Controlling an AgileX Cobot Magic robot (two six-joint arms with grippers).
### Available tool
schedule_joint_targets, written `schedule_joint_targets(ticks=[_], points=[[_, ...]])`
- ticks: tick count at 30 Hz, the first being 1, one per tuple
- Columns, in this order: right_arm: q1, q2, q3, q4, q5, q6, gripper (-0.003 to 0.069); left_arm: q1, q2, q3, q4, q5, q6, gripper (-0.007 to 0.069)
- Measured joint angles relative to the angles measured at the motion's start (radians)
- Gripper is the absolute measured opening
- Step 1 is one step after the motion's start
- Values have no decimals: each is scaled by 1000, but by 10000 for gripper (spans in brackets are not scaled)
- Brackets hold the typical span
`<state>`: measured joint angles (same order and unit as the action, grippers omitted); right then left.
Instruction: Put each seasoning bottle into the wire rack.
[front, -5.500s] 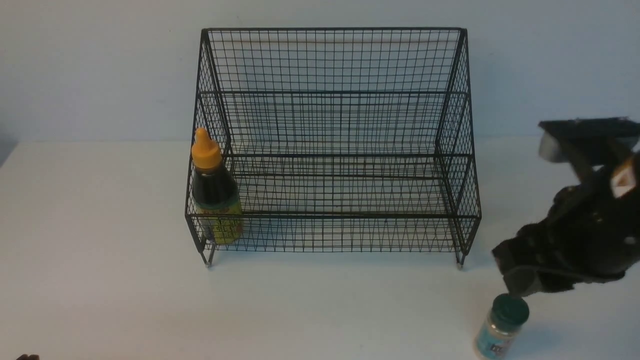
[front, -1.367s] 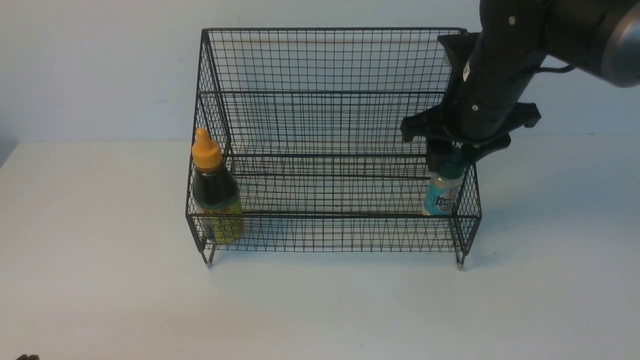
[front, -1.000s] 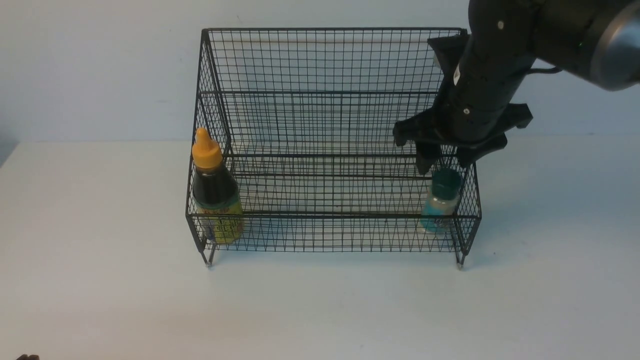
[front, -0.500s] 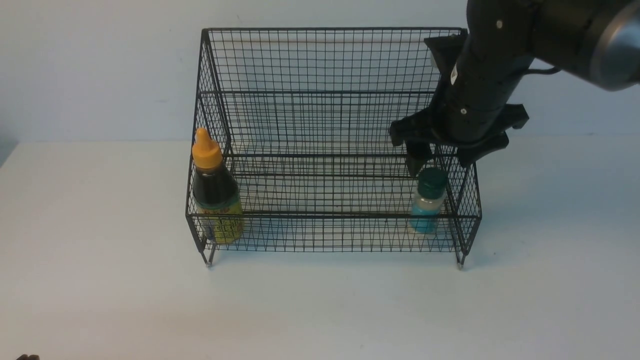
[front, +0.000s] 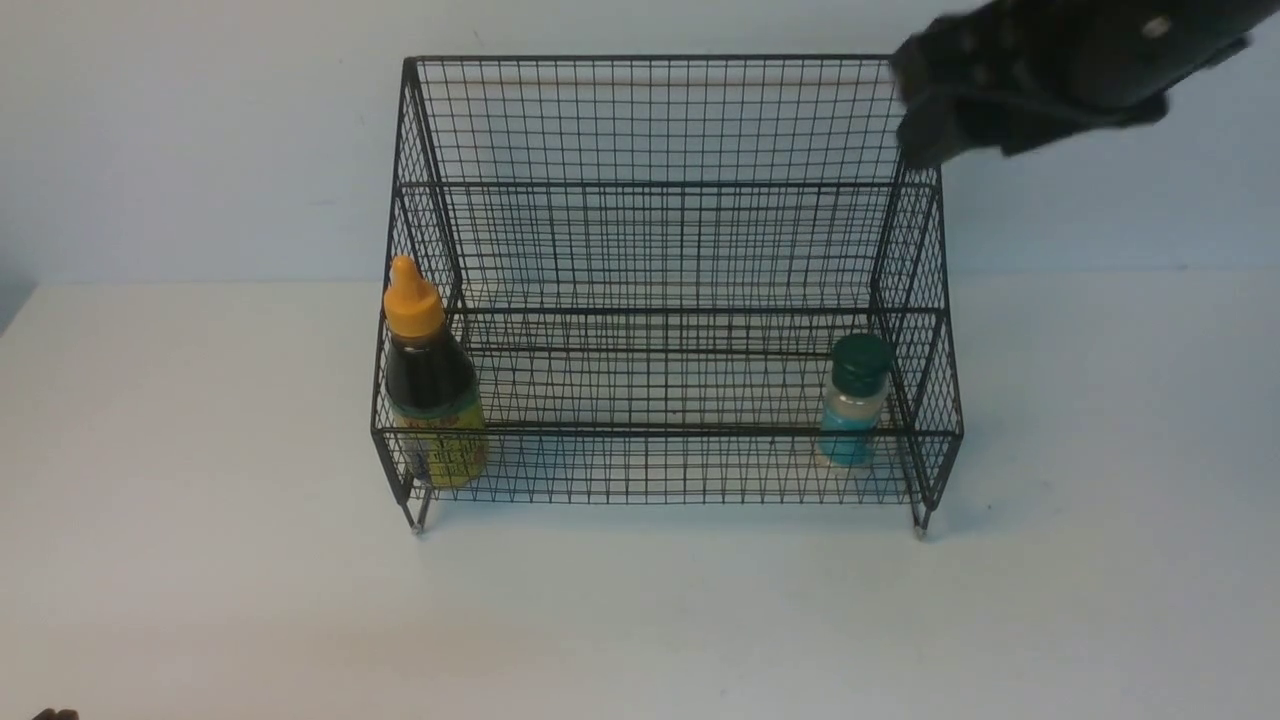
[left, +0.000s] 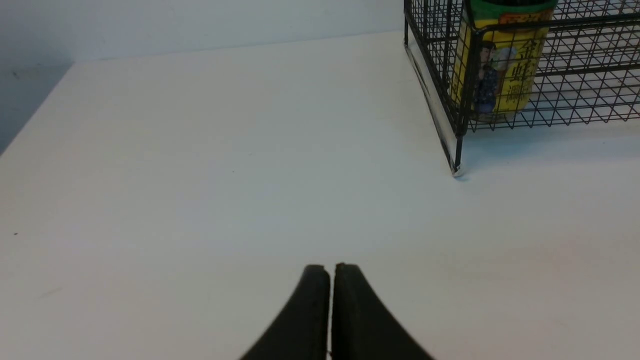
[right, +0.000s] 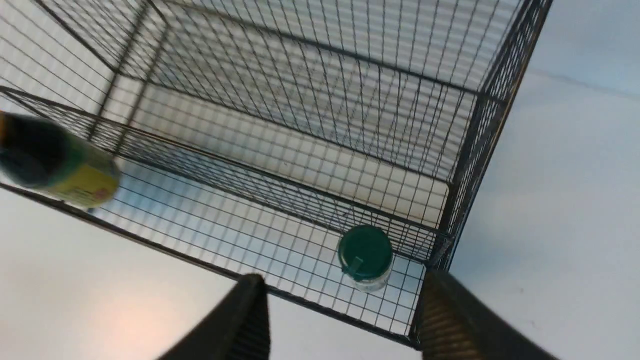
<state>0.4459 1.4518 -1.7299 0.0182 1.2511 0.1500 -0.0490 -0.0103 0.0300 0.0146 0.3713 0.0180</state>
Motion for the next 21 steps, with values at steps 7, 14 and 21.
schedule_joint_targets(ticks=[7, 14, 21], points=[[0, -412, 236, -18, 11, -23, 74, 0, 0, 0, 0, 0, 0, -5], [0, -967, 807, -36, -330, -31, -13, 0, 0, 0, 0, 0, 0, -5], [0, -1345, 1376, 2, -926, -106, -13, 0, 0, 0, 0, 0, 0, -5]])
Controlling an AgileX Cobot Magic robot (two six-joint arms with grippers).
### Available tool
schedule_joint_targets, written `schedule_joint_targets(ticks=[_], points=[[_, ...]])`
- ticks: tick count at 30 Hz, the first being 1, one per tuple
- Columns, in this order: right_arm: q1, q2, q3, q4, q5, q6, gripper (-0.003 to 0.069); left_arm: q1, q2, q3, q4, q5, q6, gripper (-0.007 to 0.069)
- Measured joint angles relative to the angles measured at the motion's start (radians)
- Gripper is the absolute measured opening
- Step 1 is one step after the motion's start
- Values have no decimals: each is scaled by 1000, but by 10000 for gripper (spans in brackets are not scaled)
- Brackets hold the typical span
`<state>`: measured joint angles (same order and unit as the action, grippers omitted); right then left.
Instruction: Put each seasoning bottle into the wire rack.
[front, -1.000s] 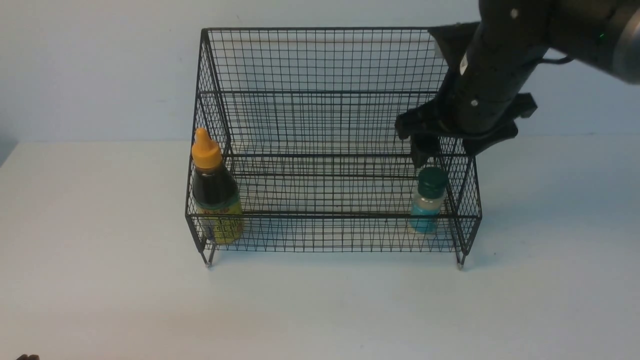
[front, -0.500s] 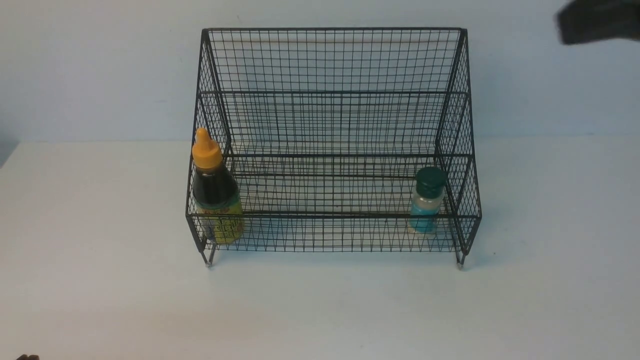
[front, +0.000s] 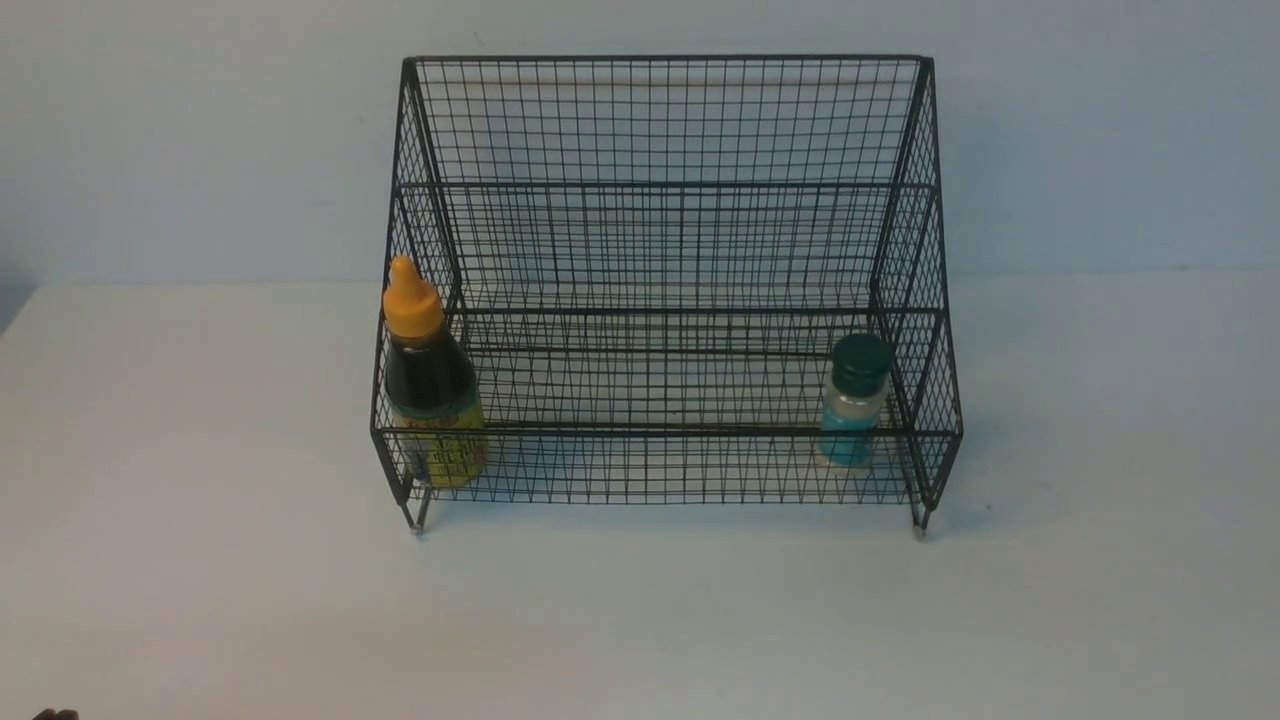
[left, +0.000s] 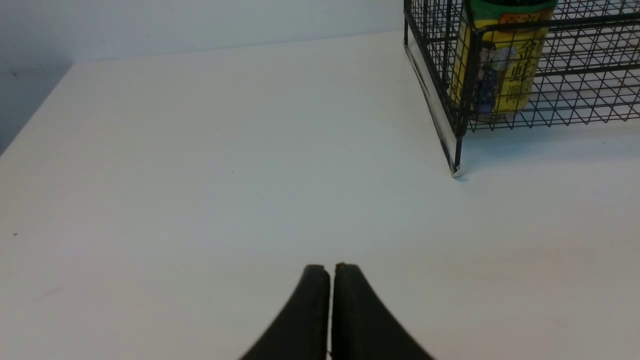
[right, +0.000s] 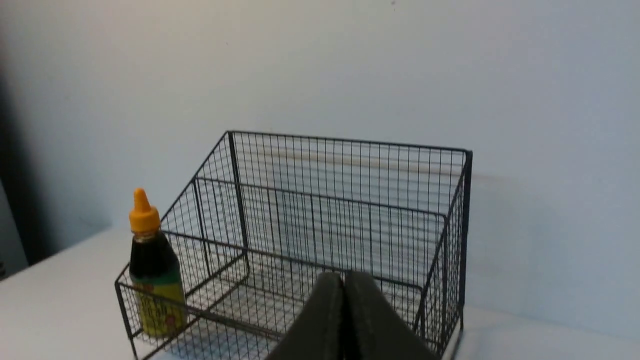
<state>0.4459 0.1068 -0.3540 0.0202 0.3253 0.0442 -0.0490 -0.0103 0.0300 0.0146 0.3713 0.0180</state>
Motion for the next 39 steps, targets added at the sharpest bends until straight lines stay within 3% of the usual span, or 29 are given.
schedule_joint_targets(ticks=[7, 22, 29, 35, 39], points=[[0, -44, 115, 3, -153, -15, -15, 0, 0, 0, 0, 0, 0, -5], [39, -45, 122, 3, -101, -15, -15, 0, 0, 0, 0, 0, 0, -5], [34, -51, 142, -65, -74, -22, -15, 0, 0, 0, 0, 0, 0, -5], [-112, -85, 245, -67, -13, -22, -15, 0, 0, 0, 0, 0, 0, -5], [-364, -118, 346, -20, 15, -22, -15, 0, 0, 0, 0, 0, 0, -5]])
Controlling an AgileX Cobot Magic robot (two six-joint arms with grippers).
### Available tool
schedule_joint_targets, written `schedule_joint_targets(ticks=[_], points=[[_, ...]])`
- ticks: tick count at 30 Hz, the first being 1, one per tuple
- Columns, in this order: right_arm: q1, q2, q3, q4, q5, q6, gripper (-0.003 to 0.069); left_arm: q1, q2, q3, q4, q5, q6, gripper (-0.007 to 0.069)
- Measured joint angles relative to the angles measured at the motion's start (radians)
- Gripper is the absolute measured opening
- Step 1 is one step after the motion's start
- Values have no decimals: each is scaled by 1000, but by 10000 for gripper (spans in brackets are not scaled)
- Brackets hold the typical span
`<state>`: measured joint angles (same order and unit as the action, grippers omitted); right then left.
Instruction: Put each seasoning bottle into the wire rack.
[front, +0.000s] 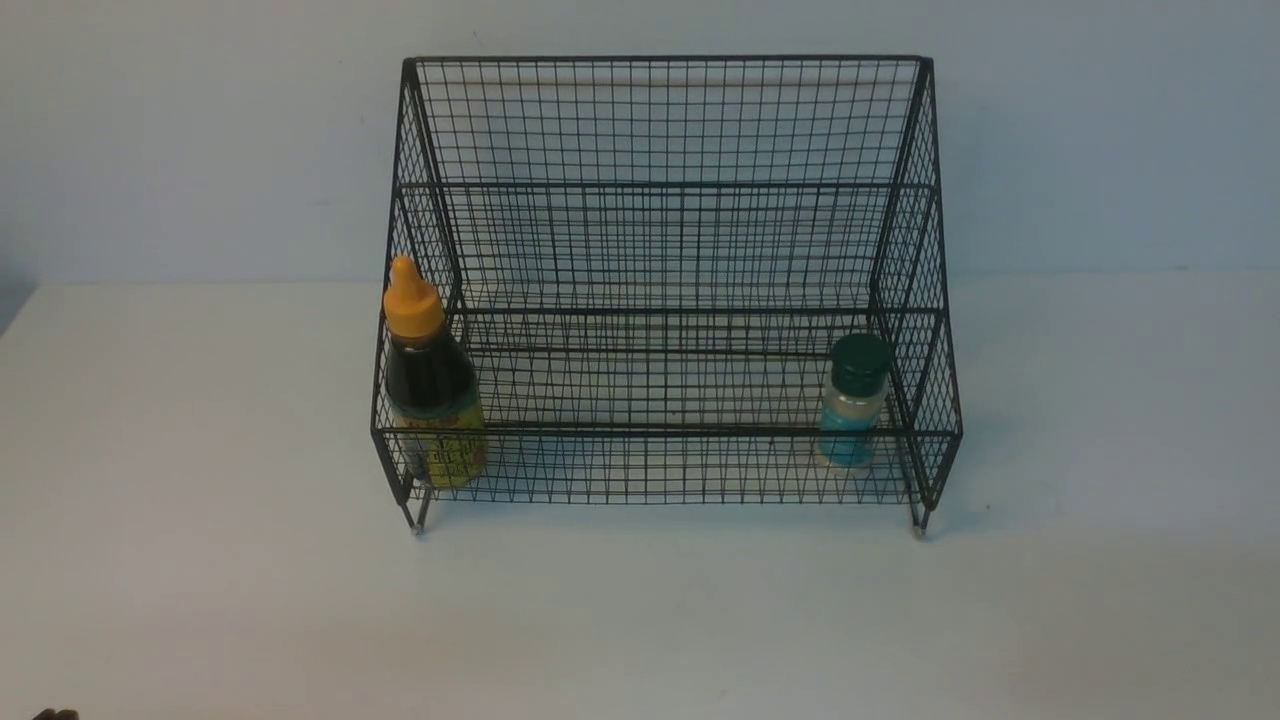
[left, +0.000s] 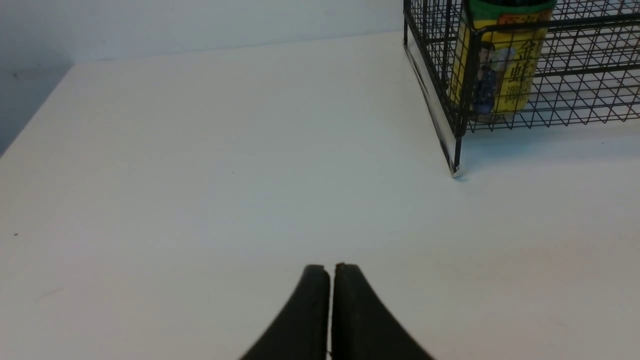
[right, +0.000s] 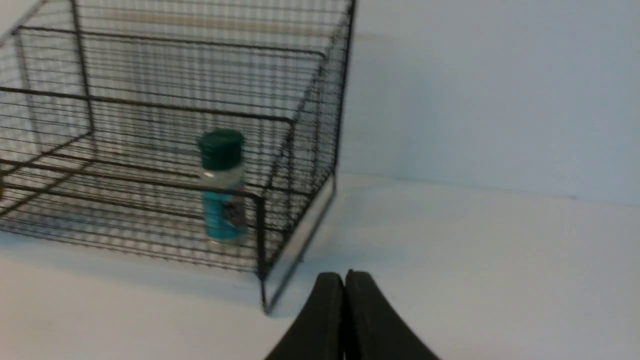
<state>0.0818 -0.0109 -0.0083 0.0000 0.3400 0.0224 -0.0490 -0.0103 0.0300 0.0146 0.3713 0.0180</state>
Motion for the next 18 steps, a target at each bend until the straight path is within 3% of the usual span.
schedule_joint_targets(ticks=[2, 5, 13, 18], points=[[-86, 0, 27, 9, 8, 0, -15, 0, 0, 0, 0, 0, 0, -5], [-132, 0, 33, 12, 15, 0, -15, 0, 0, 0, 0, 0, 0, -5], [-136, 0, 33, 11, 20, 1, -15, 0, 0, 0, 0, 0, 0, -5], [-89, 0, 33, 0, 20, 1, -15, 0, 0, 0, 0, 0, 0, -5]])
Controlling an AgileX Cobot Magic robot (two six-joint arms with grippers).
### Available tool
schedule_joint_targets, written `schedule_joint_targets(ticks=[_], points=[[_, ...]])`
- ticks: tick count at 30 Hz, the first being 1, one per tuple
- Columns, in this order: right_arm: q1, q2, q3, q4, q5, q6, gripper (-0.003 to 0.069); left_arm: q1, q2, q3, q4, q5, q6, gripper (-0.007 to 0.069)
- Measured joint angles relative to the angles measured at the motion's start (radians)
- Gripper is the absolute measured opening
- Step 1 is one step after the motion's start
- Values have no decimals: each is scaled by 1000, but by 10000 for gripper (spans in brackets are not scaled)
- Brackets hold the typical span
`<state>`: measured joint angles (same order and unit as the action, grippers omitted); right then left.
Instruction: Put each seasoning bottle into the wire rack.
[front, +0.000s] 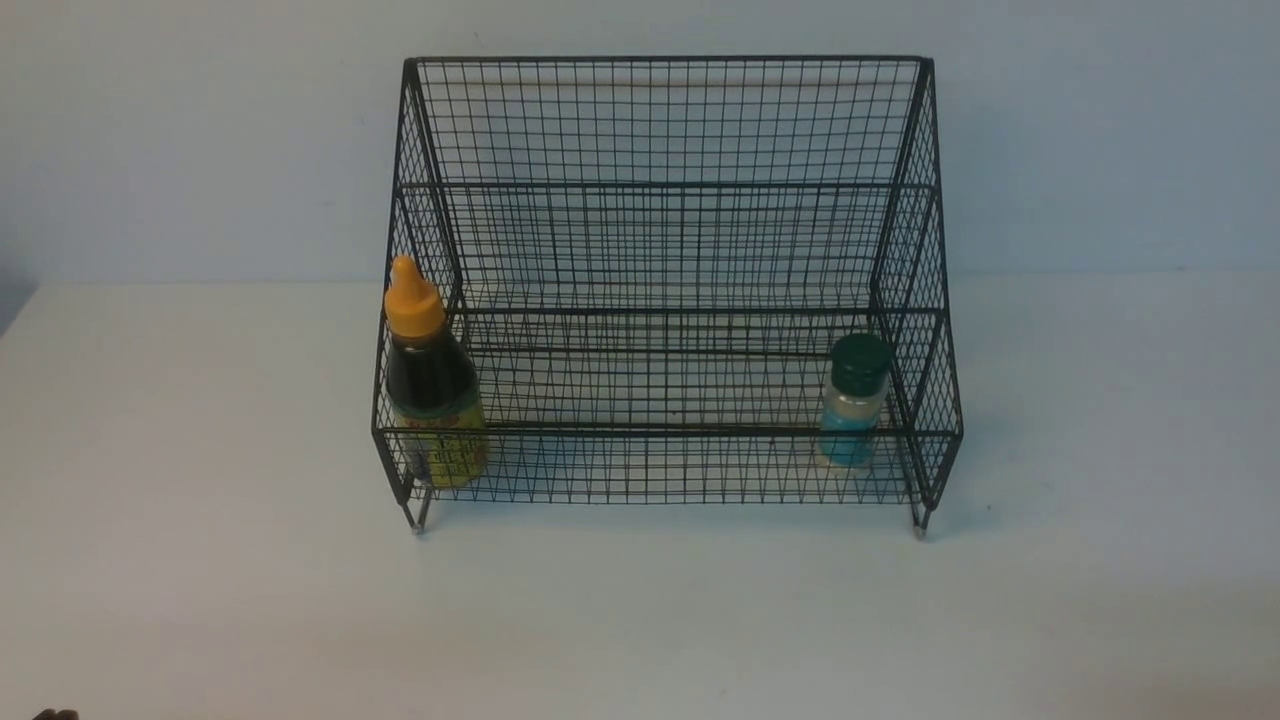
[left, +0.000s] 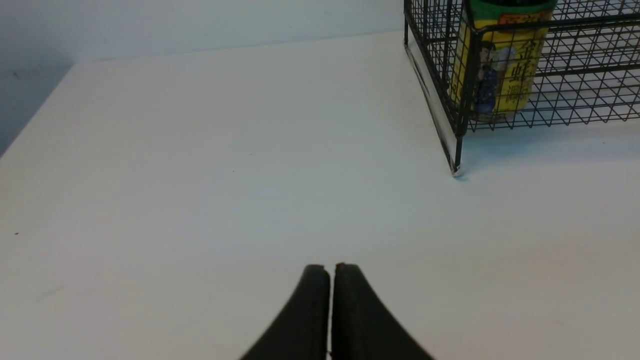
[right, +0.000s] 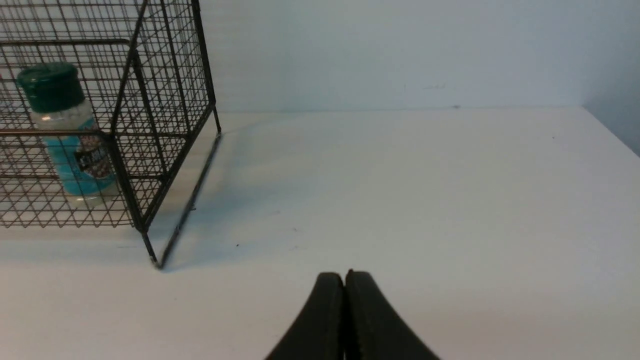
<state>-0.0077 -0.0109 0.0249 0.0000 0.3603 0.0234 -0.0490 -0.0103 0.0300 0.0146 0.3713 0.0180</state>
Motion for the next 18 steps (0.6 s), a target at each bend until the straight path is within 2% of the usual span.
schedule_joint_targets(ticks=[18], points=[[16, 0, 0, 0, 1, 0, -15, 0, 0, 0, 0, 1, 0, -5]])
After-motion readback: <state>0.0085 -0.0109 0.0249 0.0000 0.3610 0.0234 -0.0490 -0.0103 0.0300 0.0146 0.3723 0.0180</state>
